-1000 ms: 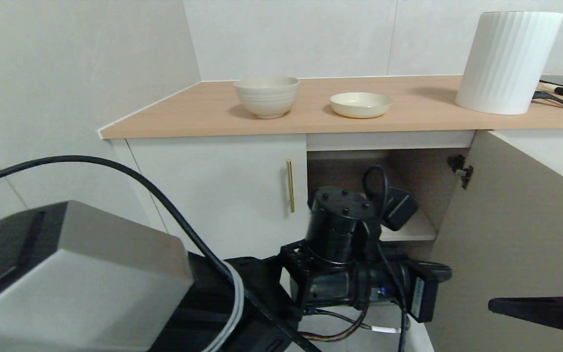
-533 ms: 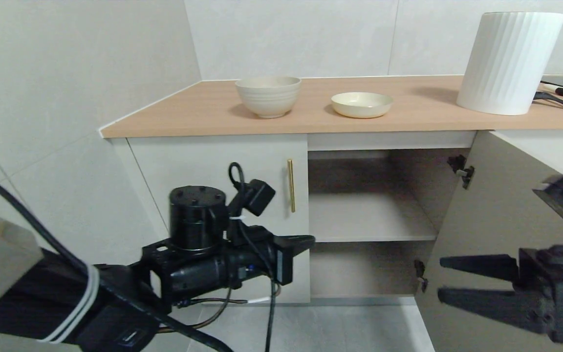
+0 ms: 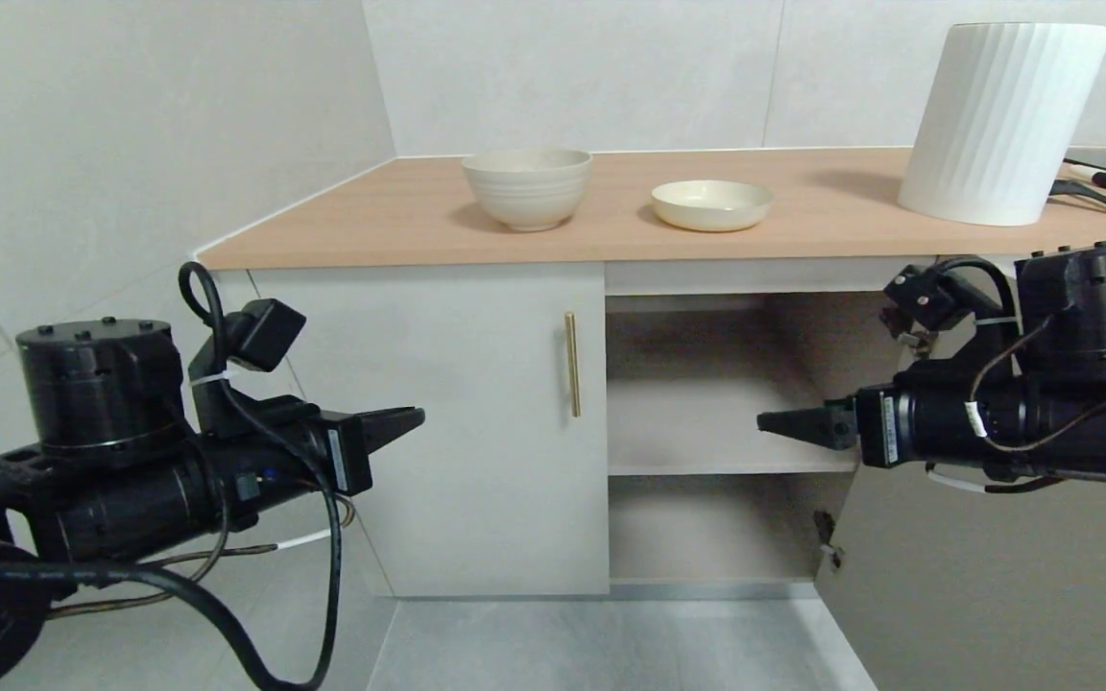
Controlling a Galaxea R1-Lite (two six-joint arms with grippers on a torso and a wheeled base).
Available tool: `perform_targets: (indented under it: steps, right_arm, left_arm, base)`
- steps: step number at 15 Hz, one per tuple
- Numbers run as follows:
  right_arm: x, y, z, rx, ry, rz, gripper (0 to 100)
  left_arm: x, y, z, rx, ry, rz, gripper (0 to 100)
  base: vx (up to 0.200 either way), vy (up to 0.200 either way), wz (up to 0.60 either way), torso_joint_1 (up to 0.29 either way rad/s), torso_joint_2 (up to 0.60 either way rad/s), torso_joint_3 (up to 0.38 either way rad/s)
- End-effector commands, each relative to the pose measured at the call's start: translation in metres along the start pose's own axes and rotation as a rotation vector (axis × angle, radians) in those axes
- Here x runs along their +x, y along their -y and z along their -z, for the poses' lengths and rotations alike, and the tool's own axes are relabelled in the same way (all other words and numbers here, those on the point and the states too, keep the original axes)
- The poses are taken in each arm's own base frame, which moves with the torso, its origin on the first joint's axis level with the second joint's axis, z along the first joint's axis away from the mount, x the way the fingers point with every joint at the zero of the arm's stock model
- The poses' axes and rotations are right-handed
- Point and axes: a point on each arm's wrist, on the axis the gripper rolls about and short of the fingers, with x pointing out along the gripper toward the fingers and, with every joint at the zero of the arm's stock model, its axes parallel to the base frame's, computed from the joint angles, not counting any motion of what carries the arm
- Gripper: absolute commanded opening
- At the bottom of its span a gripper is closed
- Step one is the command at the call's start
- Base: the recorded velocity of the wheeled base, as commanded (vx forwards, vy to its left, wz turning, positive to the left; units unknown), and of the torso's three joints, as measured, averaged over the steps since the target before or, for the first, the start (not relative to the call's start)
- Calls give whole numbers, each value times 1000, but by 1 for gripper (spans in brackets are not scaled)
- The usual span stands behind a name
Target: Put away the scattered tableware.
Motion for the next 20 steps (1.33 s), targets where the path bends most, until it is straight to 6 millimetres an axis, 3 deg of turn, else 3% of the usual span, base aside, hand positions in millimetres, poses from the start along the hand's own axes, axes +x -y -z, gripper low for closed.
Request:
perform_targets:
  steps: [1,5,6,10,13,20]
  right_arm:
    - [0,-18,5,-35,-7,20,100]
    - [-26,-24,-5,-52,70,15,100]
    - [-42,-27,-10,-59,117,7,100]
    - [-70,-34,-20,-66,155,0,100]
    - [-72,-36,-20,-64,129,0,100]
    - [-71,-38,-18,-66,116,-8,100]
  left_arm:
    - [-25,7,-31,16,74,-16,100]
    - [-46,18,-47,5,58,-23,100]
    - [-51,21,-48,1,42,-22,100]
    - [-51,26,-47,11,39,-3,100]
    - [-52,29,-47,17,40,9,100]
    - [-61,32,-52,28,73,13,100]
  base:
    - [0,0,0,0,0,0]
    - [0,0,0,0,0,0]
    - [0,0,0,0,0,0]
    - [0,0,0,0,0,0]
    - [0,0,0,0,0,0]
    - [200,0,0,0,5,3]
